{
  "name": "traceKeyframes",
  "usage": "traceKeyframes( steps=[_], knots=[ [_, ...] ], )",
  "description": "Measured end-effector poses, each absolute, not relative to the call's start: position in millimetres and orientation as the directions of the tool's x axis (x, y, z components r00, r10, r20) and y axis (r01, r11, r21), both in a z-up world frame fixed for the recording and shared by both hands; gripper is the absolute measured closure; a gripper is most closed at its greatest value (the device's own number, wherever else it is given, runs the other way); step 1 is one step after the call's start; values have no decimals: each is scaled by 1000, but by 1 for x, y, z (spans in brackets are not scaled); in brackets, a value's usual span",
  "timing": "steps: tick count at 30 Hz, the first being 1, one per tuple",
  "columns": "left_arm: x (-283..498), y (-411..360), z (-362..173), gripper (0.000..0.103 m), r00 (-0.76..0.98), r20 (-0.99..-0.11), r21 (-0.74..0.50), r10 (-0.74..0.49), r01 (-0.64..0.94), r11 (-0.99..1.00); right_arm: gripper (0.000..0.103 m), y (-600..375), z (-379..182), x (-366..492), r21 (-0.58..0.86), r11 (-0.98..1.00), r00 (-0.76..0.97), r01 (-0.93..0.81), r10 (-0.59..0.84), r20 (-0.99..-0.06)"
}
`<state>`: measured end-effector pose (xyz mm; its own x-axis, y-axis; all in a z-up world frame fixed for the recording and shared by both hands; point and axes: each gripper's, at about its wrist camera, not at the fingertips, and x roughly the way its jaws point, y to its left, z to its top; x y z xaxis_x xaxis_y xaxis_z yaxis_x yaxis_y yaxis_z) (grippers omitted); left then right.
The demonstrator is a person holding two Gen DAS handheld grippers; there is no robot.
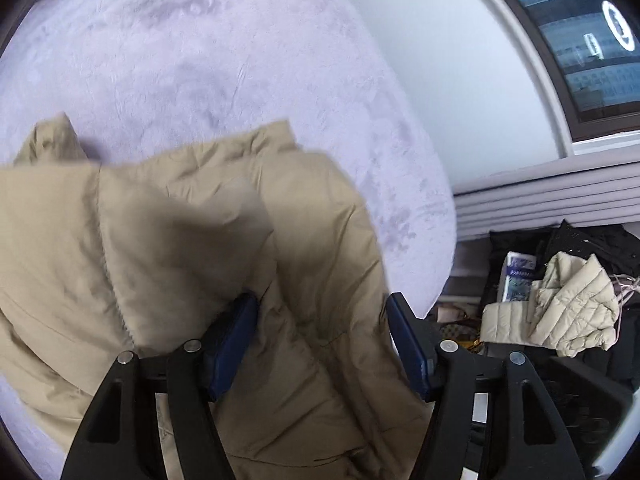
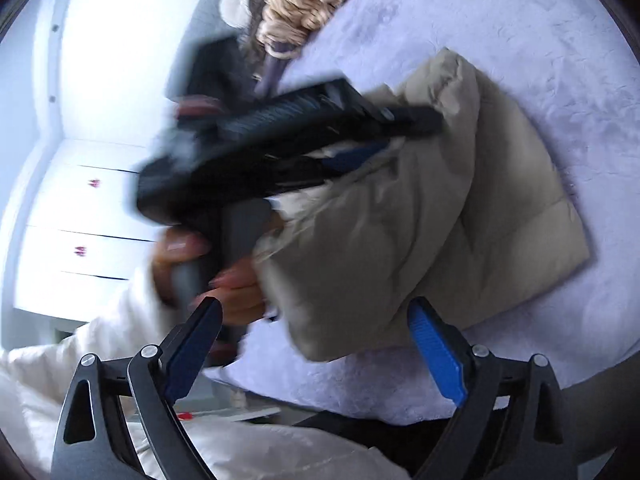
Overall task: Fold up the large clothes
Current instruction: 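Lower the lifted jacket onto the bed, folding it with both tools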
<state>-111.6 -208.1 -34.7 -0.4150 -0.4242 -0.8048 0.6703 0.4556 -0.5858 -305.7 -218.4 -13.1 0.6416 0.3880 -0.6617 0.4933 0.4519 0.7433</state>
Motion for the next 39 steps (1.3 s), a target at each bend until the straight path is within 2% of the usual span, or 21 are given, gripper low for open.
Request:
traceKeyframes(
  steps=[1, 2, 3, 4, 5, 7, 11, 14, 18, 22, 27, 29, 31, 35, 39],
  knots=[
    [-108, -203, -22, 36, -399, -794, -591, -458, 680, 434, 9, -219, -20, -300, 707, 467, 613, 531, 364, -701],
    [-101, -194, -11, 36, -366, -795, -577, -484, 701, 418, 17, -221, -25, -296, 677, 480, 592, 558, 342, -730],
    [-97, -186, 3, 36, -305, -805, -540, -509, 732, 415, 29, -222, -25, -290, 658, 489, 582, 573, 323, -747],
    [-90, -173, 15, 36, -216, -819, -481, -531, 763, 432, 72, -224, -27, -288, 635, 505, 569, 585, 302, -765],
    [-84, -162, 23, 36, -154, -825, -442, -543, 776, 450, 85, -226, -28, -285, 608, 524, 548, 596, 288, -785],
    [-66, -136, 26, 36, -30, -845, -361, -534, 769, 528, 88, -228, -22, -285, 555, 581, 533, 596, 231, -814],
    [-26, -99, -11, 36, 56, -902, -285, -428, 667, 688, 88, -227, -7, -290, 415, 706, 494, 574, 106, -863],
    [-17, -99, -44, 36, 40, -917, -288, -397, 621, 729, 88, -238, -12, -299, 408, 678, 469, 611, 105, -877],
    [-41, -143, -55, 36, 71, -917, -241, -393, 686, 687, 88, -267, -23, -317, 370, 632, 438, 680, 54, -897],
    [-69, -191, -68, 36, 77, -917, -198, -391, 764, 614, 87, -285, -57, -341, 385, 537, 424, 751, 54, -904],
    [-90, -221, -80, 36, 100, -933, -128, -347, 808, 575, 77, -305, -97, -356, 465, 379, 447, 800, 139, -884],
    [-88, -218, -83, 34, 103, -933, -124, -343, 805, 580, 65, -313, -91, -365, 482, 334, 456, 810, 157, -876],
    [-84, -212, -85, 34, 103, -934, -128, -342, 797, 590, 59, -321, -71, -374, 477, 343, 464, 809, 126, -877],
    [-81, -205, -87, 34, 107, -933, -131, -342, 787, 603, 58, -336, -37, -362, 514, 425, 540, 745, 68, -839],
    [-83, -204, -84, 34, 128, -934, -111, -333, 784, 611, 58, -327, -29, -340, 534, 526, 557, 662, 130, -820]
  ],
)
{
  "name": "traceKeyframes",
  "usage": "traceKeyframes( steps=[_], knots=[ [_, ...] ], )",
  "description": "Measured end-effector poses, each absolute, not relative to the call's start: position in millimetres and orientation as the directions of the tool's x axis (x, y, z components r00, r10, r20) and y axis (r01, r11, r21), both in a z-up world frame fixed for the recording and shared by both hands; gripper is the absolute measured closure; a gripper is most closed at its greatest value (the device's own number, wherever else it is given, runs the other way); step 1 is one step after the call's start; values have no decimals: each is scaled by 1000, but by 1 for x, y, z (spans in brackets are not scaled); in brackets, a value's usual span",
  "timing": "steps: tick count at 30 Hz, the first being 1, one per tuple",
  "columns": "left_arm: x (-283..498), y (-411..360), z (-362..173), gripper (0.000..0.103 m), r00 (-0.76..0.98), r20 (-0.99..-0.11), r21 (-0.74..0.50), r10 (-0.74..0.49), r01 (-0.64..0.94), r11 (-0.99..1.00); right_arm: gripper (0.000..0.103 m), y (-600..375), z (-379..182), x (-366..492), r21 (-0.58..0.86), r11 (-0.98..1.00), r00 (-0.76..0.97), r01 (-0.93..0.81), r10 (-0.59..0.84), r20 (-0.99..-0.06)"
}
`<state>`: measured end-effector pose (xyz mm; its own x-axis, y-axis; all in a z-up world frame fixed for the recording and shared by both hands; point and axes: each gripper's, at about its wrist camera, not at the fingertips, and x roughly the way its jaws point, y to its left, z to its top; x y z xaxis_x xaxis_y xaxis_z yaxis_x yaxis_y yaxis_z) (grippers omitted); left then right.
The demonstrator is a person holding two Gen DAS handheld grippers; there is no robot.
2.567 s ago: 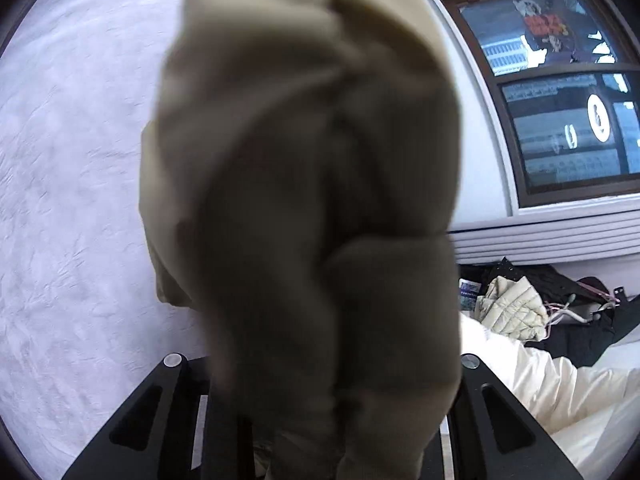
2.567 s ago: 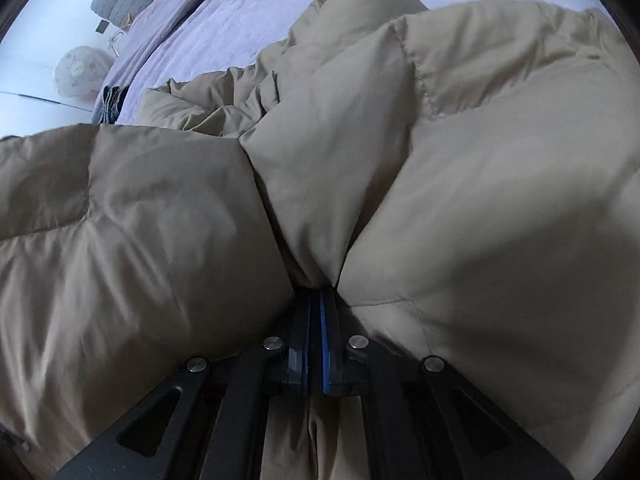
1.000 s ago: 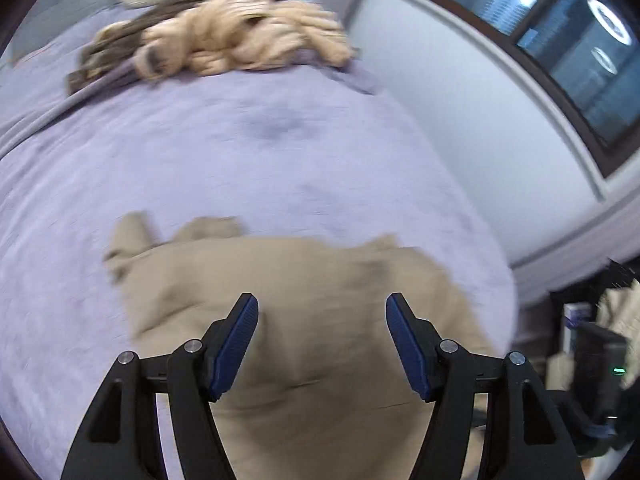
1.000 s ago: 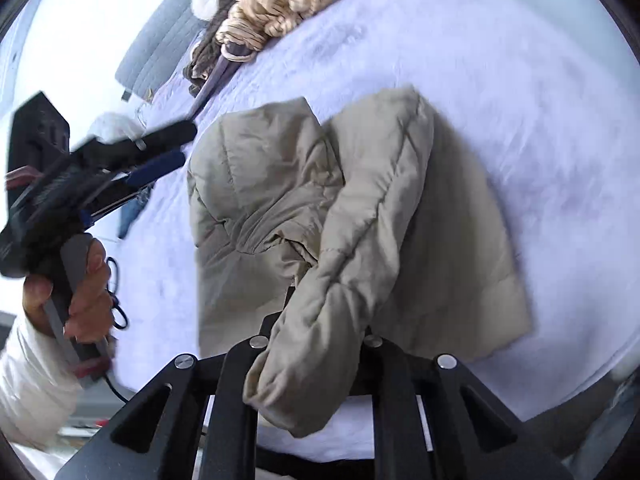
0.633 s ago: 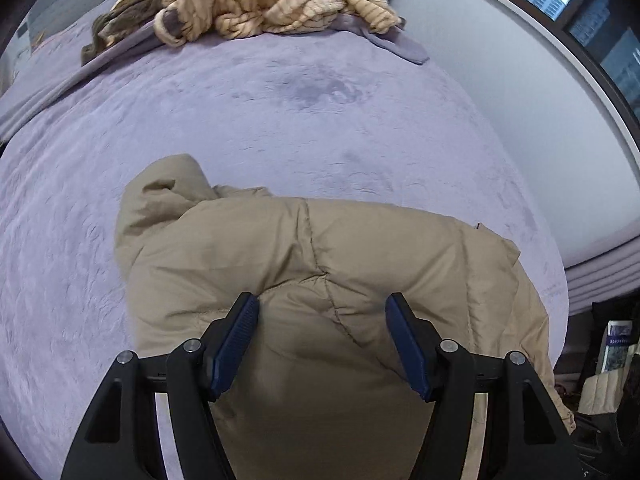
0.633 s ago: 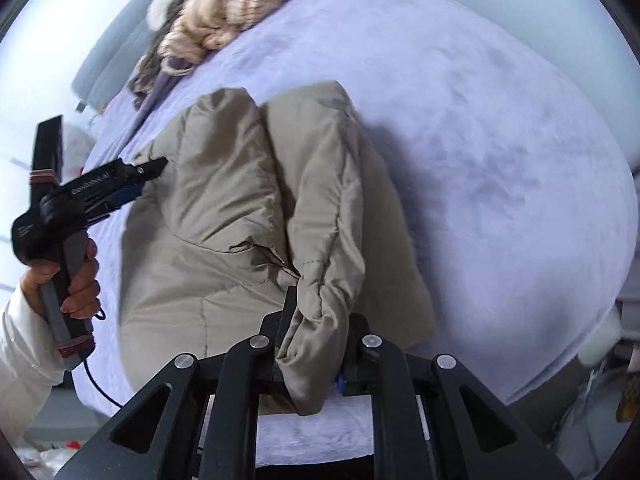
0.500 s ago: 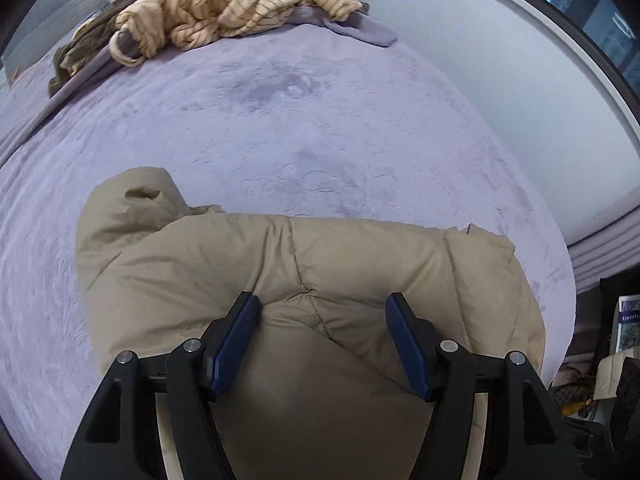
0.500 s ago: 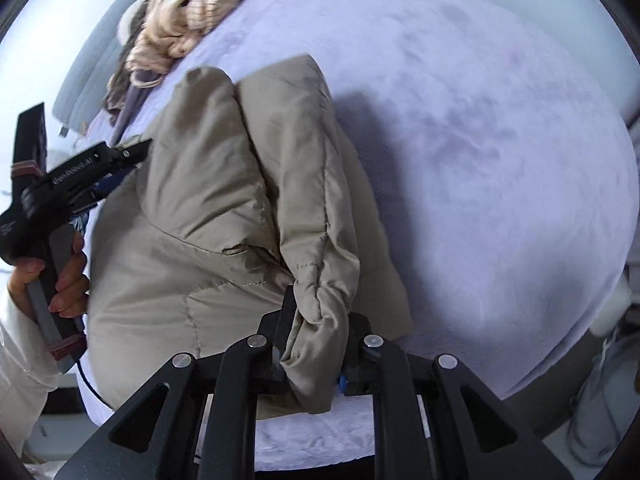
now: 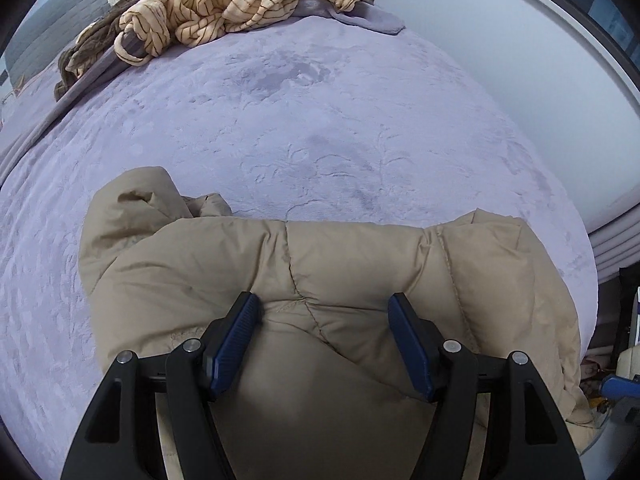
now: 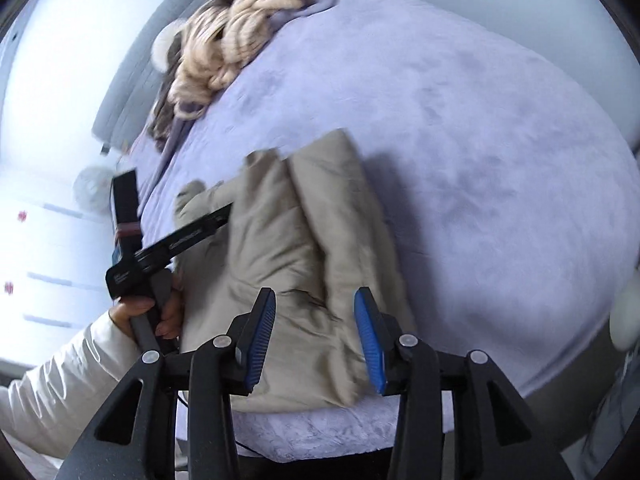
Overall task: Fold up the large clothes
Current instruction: 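Lower the lifted jacket onto the bed, folding it with both tools, then open both tools and pull them back from the folded jacket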
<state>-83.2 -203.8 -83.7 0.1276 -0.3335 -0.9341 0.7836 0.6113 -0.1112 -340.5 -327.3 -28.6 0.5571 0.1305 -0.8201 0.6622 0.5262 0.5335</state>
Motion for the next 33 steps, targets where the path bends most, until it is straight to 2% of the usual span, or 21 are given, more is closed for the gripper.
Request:
traceKeyframes(
  steps=[5, 9, 13, 14, 15, 16, 17, 28, 30, 32, 33],
  knots=[
    [-84, -178, -58, 34, 155, -932, -102, -327, 756, 646, 59, -299, -76, -292, 403, 616, 358, 677, 202, -911],
    [-86, -135, -35, 34, 170, -928, -97, -331, 749, 656, 59, -289, -92, -292, 364, 630, 332, 686, 174, -927],
    [-88, -87, -36, 34, 126, -946, -121, -298, 717, 687, 59, -288, -95, -293, 331, 619, 302, 713, 154, -941],
    [-89, -76, -37, 31, 119, -949, -126, -292, 705, 698, 58, -287, -94, -292, 323, 616, 295, 719, 150, -944],
    [-91, -64, -37, 23, 114, -952, -130, -285, 690, 712, 57, -285, -93, -291, 315, 615, 290, 723, 143, -946],
    [-92, -54, -38, 2, 114, -954, -131, -279, 677, 724, 57, -283, -91, -289, 305, 616, 283, 726, 136, -949],
    [-95, -44, -37, 0, 123, -953, -129, -278, 664, 736, 56, -281, -92, -289, 294, 616, 275, 730, 128, -953],
    [-99, 0, -40, 0, 86, -960, -152, -268, 644, 750, 50, -264, -75, -285, 207, 585, 222, 784, 47, -974],
    [-98, 5, -37, 0, 76, -956, -171, -285, 645, 745, 45, -259, -70, -286, 200, 573, 222, 795, 33, -975],
    [-96, 7, -34, 0, 75, -955, -171, -287, 652, 739, 33, -256, -60, -284, 216, 568, 245, 794, 26, -969],
    [-96, 7, -33, 0, 79, -954, -168, -288, 655, 737, 31, -253, -55, -284, 222, 572, 256, 789, 22, -966]
  ],
)
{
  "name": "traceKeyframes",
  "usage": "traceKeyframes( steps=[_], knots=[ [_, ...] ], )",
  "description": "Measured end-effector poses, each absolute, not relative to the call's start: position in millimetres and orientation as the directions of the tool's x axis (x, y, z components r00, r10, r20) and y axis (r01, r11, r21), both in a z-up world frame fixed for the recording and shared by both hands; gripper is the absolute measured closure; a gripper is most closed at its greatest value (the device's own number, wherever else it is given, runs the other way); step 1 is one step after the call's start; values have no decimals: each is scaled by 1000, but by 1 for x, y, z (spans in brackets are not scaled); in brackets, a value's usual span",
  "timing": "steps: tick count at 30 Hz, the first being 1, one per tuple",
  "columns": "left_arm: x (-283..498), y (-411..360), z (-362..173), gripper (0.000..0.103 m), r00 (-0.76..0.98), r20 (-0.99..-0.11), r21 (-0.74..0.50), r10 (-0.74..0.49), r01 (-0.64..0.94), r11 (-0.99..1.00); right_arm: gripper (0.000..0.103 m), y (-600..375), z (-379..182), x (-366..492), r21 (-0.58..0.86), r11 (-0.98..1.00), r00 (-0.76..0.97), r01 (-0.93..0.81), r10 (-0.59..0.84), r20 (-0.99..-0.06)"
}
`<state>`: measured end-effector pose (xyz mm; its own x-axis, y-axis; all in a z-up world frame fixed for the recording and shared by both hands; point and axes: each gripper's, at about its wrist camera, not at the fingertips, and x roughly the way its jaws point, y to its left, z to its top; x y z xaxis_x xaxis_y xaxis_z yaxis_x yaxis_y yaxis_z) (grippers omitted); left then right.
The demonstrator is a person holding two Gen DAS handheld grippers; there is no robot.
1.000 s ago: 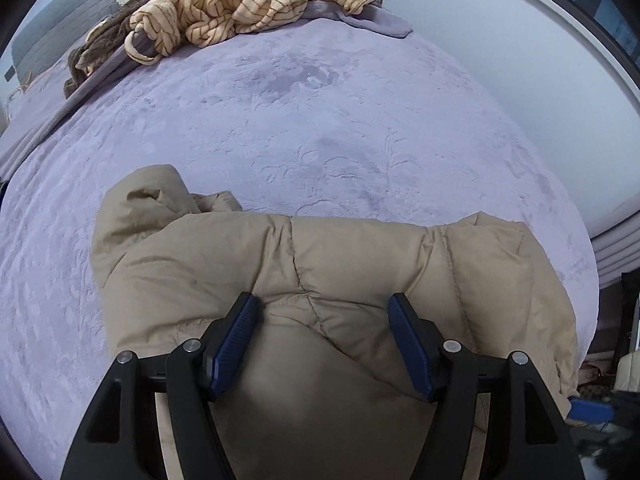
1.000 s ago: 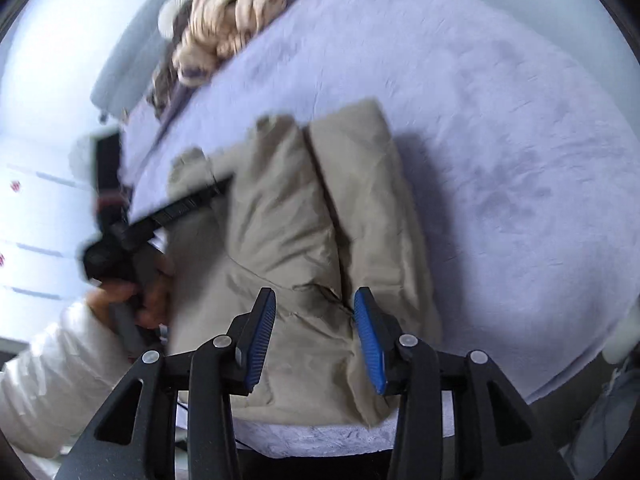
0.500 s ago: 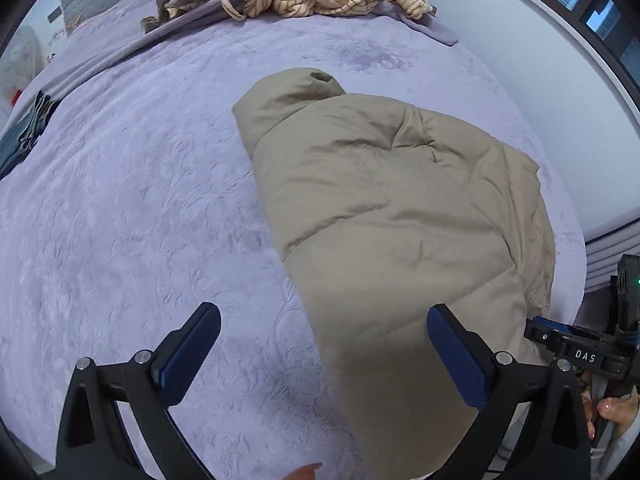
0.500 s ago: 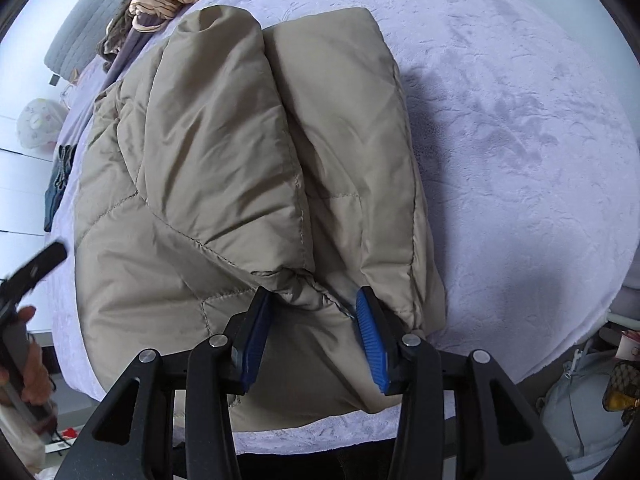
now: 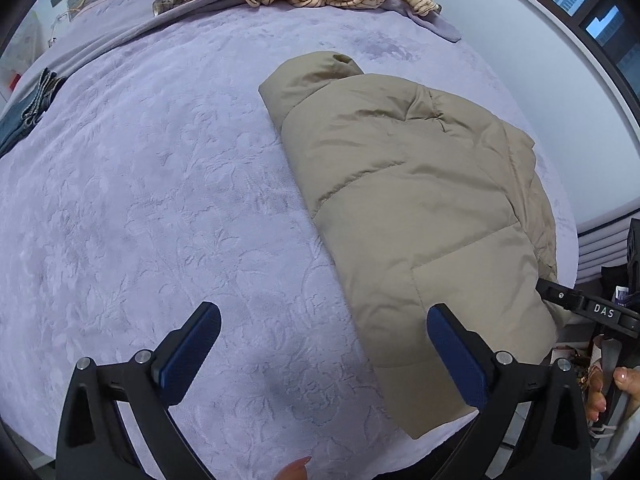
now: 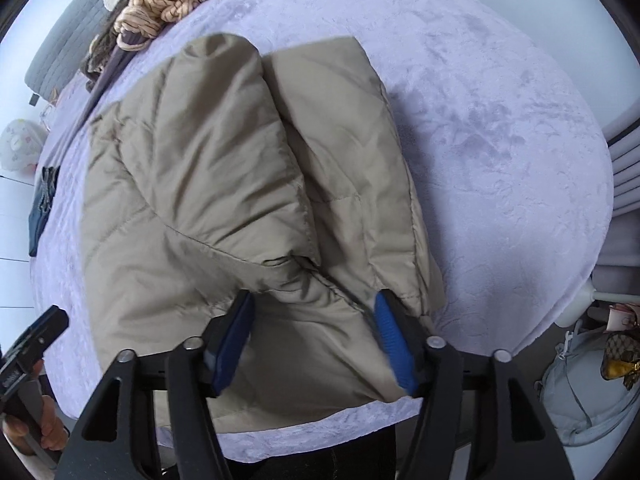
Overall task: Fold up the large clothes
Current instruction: 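Open both tools and pull them back from the folded jacket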
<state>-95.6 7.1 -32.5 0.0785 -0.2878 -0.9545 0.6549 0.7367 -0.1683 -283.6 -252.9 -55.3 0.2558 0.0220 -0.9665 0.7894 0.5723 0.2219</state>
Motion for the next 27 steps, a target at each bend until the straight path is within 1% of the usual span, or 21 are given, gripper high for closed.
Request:
traceKeyframes(
  steps=[1, 4, 7, 11, 16, 20, 27],
  knots=[
    [-94, 7, -31, 0, 80, -954, -169, -290, 655, 736, 30, -252, -50, -281, 224, 580, 263, 783, 18, -965],
    [-92, 5, -31, 0, 67, -955, -181, -290, 644, 743, 30, -253, -37, -273, 231, 601, 276, 765, 18, -961],
    [-89, -2, -36, 0, 60, -958, -177, -279, 641, 746, 23, -261, -27, -268, 250, 612, 298, 751, 25, -954],
    [-87, -20, -46, 0, 55, -967, -164, -249, 616, 771, 23, -280, -30, -255, 272, 642, 305, 717, 61, -950],
    [-83, -42, -53, 0, 36, -970, -177, -242, 577, 797, 23, -315, -39, -244, 283, 664, 293, 692, 99, -951],
    [-74, -52, -63, 0, 5, -963, -225, -270, 538, 812, 21, -339, -52, -239, 330, 667, 310, 668, 153, -938],
    [-65, -57, -81, 0, -95, -931, -354, -353, 469, 809, 18, -366, -67, -242, 416, 677, 362, 607, 231, -903]
  ],
)
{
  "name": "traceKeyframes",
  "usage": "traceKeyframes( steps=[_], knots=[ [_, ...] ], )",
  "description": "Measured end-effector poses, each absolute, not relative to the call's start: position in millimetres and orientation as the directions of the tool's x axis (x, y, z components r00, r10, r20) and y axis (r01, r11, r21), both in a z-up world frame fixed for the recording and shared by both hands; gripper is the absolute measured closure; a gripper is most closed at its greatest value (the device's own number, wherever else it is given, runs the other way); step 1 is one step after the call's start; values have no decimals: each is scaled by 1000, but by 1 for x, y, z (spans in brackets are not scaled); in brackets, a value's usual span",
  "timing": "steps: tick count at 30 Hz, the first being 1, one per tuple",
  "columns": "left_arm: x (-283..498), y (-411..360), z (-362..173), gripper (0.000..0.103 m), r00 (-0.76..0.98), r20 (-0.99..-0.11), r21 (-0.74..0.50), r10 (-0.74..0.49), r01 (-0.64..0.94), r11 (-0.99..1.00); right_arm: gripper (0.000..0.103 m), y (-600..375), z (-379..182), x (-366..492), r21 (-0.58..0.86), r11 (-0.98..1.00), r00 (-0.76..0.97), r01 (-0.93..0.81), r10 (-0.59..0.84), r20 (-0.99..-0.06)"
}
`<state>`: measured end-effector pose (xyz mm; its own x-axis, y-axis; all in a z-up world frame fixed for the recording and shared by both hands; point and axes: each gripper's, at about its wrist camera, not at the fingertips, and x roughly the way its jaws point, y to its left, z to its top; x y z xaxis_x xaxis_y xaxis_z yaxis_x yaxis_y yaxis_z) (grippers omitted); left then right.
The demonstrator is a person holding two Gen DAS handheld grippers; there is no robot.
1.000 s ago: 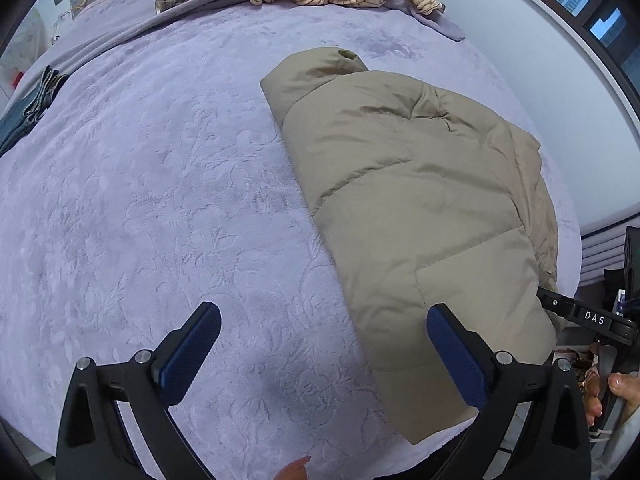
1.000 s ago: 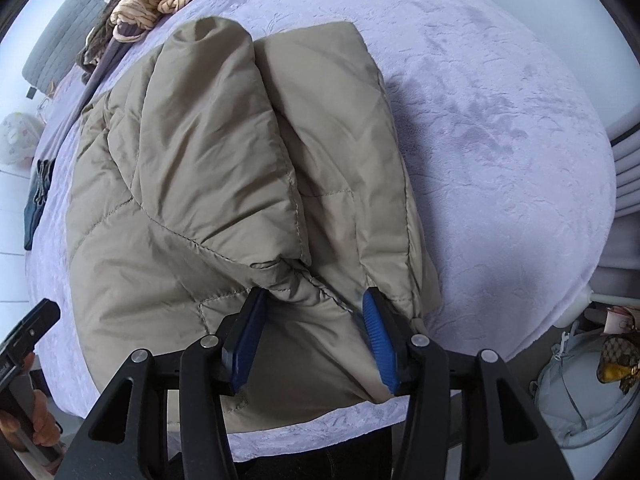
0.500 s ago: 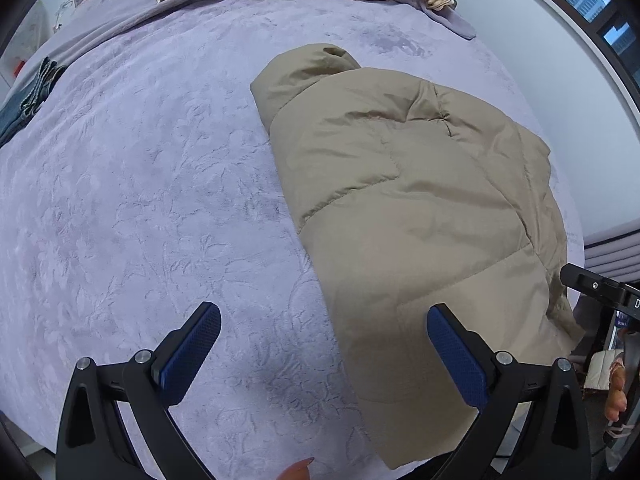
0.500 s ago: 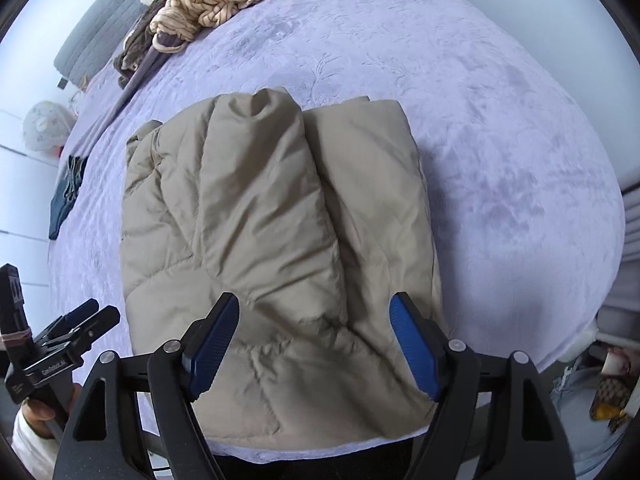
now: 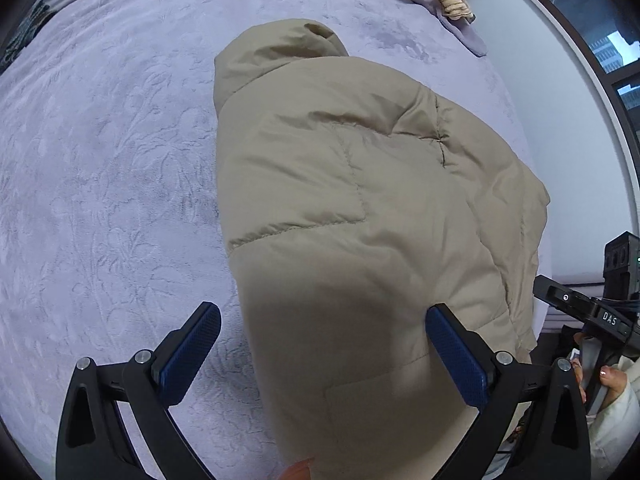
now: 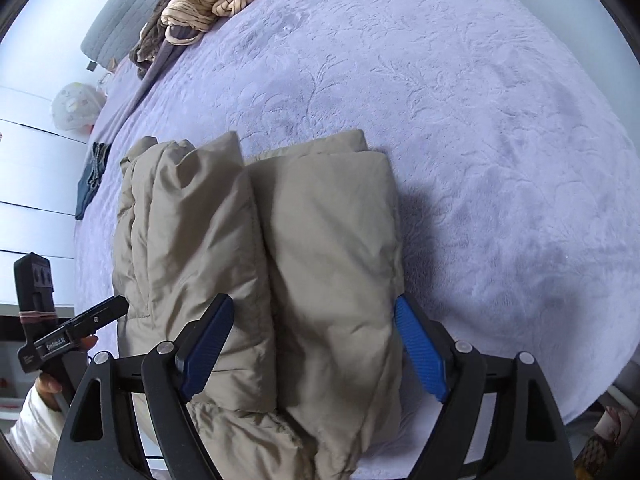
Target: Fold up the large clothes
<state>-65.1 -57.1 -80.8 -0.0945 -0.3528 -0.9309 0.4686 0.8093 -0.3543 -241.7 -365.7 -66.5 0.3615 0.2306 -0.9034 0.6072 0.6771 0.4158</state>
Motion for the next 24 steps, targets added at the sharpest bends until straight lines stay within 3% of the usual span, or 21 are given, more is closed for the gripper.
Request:
traceKeyframes(
  steps=[1, 4, 11, 16, 18, 22, 24],
  knots=[
    [-65, -57, -83, 0, -110, -924, -373, -365, 459, 806, 18, -372, -69, -244, 444, 662, 383, 603, 248, -890],
    [-62, -58, -93, 0, -157, -902, -429, -402, 426, 796, 0, -389, -83, -252, 542, 591, 453, 597, 309, -836],
    [-57, -58, -112, 0, -220, -858, -514, -465, 367, 775, 0, -414, -147, -260, 721, 335, 534, 607, 500, -682],
    [-44, -48, -133, 0, -295, -794, -604, -532, 292, 741, 0, -406, -150, -241, 866, 187, 642, 463, 604, -473],
    [-38, -42, -144, 0, -322, -759, -642, -566, 232, 730, 0, -398, -134, -224, 875, 271, 606, 400, 638, -475],
    [-36, -46, -154, 0, -336, -732, -671, -592, 207, 712, 0, -378, -122, -193, 777, 509, 431, 370, 647, -629],
    [-41, -54, -153, 0, -329, -745, -660, -581, 232, 715, 0, -374, -134, -180, 757, 527, 379, 387, 657, -652]
  ],
)
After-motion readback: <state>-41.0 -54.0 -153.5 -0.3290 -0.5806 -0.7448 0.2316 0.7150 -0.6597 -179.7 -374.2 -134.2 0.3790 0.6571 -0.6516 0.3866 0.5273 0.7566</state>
